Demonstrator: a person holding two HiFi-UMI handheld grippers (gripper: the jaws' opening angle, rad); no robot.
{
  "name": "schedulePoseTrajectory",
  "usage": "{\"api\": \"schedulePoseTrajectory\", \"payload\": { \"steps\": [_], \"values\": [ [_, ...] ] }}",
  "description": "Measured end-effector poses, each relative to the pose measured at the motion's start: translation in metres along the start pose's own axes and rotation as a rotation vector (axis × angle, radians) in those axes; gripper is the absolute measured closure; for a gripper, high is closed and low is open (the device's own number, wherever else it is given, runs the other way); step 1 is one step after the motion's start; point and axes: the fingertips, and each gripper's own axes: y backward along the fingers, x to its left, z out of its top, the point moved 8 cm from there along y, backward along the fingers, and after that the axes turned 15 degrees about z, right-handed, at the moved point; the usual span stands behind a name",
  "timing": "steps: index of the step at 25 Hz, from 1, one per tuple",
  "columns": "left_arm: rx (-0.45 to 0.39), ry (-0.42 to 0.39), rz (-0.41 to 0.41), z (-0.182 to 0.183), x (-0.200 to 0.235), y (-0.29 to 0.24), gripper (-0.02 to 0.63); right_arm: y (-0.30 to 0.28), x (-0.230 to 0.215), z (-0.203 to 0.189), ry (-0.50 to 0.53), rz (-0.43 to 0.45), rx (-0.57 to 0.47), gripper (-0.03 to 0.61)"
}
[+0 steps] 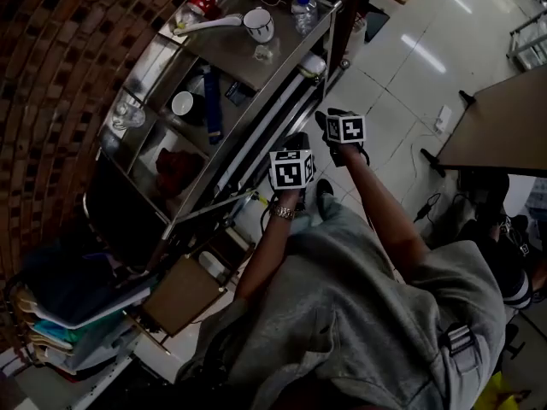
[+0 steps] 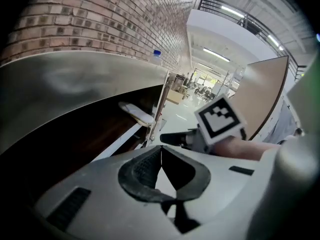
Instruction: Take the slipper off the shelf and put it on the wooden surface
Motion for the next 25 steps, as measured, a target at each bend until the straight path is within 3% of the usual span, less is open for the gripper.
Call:
{"api": "schedulePoseTrajectory", "payload": {
  "steps": [3, 6, 10, 12, 14, 15, 16, 18, 20, 25],
  "values": [
    [0.023, 0.027, 0.053, -0.002, 0.012, -0.008, 0.609, -0.044, -0.068, 0.032, -0.137, -0.011, -0.061, 0.372],
    [0.066, 0.022, 0.127, -0.020, 0.024, -0.017, 0.609, -0.084, -0.120, 0.057, -0.329, 0.038, -0.139, 0.350],
    [0.145, 0.073, 0.177, -0.050, 0.035, -0.024, 0.609, -0.134, -0.165, 0.074, -0.436, 0.040, -0.207, 0.223],
    [0.171, 0.094, 0.195, -0.060, 0.038, -0.026, 0.609, -0.152, -0.175, 0.079, -0.466, 0.062, -0.250, 0.207],
    [0.174, 0.095, 0.209, -0.061, 0.041, -0.028, 0.609, -0.164, -0.180, 0.086, -0.485, 0.105, -0.291, 0.239],
    [0.170, 0.096, 0.214, -0.059, 0.042, -0.029, 0.609, -0.167, -0.179, 0.090, -0.496, 0.140, -0.312, 0.292],
    [0.163, 0.098, 0.216, -0.057, 0.043, -0.029, 0.609, -0.167, -0.176, 0.093, -0.499, 0.170, -0.330, 0.401],
    [0.147, 0.098, 0.216, -0.051, 0.044, -0.028, 0.609, -0.158, -0.163, 0.096, -0.440, 0.193, -0.345, 0.453],
    [0.127, 0.084, 0.212, -0.043, 0.043, -0.027, 0.609, -0.137, -0.145, 0.096, -0.304, 0.179, -0.334, 0.497],
    [0.025, 0.000, 0.185, -0.009, 0.023, -0.029, 0.609, -0.043, -0.087, 0.063, -0.064, 0.040, -0.227, 0.514]
  ]
}}
